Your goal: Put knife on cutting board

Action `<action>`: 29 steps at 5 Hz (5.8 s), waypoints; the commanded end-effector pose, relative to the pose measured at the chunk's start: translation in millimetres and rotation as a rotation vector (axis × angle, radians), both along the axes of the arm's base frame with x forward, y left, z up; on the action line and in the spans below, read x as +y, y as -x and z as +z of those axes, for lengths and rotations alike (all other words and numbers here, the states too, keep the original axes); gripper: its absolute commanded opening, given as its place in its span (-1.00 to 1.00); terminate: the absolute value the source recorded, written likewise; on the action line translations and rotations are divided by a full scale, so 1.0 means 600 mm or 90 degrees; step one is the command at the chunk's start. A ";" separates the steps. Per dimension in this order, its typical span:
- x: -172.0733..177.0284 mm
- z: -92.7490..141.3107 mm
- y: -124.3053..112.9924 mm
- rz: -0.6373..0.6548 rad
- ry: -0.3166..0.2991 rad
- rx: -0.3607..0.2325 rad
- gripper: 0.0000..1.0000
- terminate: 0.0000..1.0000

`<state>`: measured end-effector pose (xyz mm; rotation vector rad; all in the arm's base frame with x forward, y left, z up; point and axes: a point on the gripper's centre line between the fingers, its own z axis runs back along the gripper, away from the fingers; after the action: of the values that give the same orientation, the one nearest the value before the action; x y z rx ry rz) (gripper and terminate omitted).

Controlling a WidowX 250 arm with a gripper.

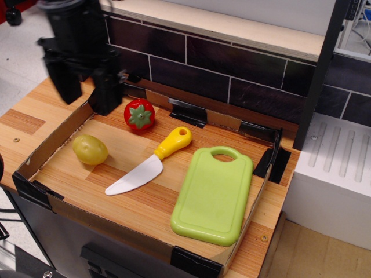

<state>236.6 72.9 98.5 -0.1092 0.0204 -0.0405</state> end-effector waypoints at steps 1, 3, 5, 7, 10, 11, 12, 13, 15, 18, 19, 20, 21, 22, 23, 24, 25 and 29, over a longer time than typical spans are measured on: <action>-0.042 0.002 -0.049 -0.149 -0.028 -0.070 1.00 -1.00; -0.078 -0.036 -0.059 -0.162 -0.024 -0.107 1.00 -1.00; -0.100 -0.065 -0.072 -0.162 -0.016 -0.099 1.00 -1.00; -0.088 -0.088 -0.101 -0.143 -0.003 -0.082 1.00 -1.00; -0.086 -0.115 -0.103 -0.169 0.022 -0.042 1.00 -1.00; -0.091 -0.126 -0.105 -0.171 0.014 -0.039 1.00 -1.00; -0.094 -0.131 -0.109 -0.170 0.006 -0.040 1.00 -1.00; -0.096 -0.141 -0.112 -0.165 -0.014 -0.036 1.00 -1.00; -0.104 -0.152 -0.111 -0.179 -0.037 -0.039 -1.00 -1.00; -0.133 -0.099 -0.098 -0.141 -0.009 -0.055 -1.00 -1.00; -0.162 -0.064 -0.106 -0.074 0.006 -0.065 -1.00 -1.00; -0.188 -0.055 -0.122 0.023 0.001 -0.059 -1.00 -1.00; -0.195 -0.080 -0.145 0.180 -0.041 -0.051 -1.00 -1.00; -0.184 -0.096 -0.150 0.222 -0.051 -0.049 -1.00 -1.00; -0.182 -0.112 -0.143 0.189 -0.053 -0.046 -1.00 -1.00; -0.183 -0.123 -0.138 0.155 -0.051 -0.014 -1.00 -1.00; -0.191 -0.124 -0.128 0.134 -0.047 -0.021 -1.00 -1.00; -0.184 -0.043 -0.113 0.139 -0.029 -0.075 1.00 -1.00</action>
<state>299.2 -37.6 58.7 -0.0530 -0.0531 0.1706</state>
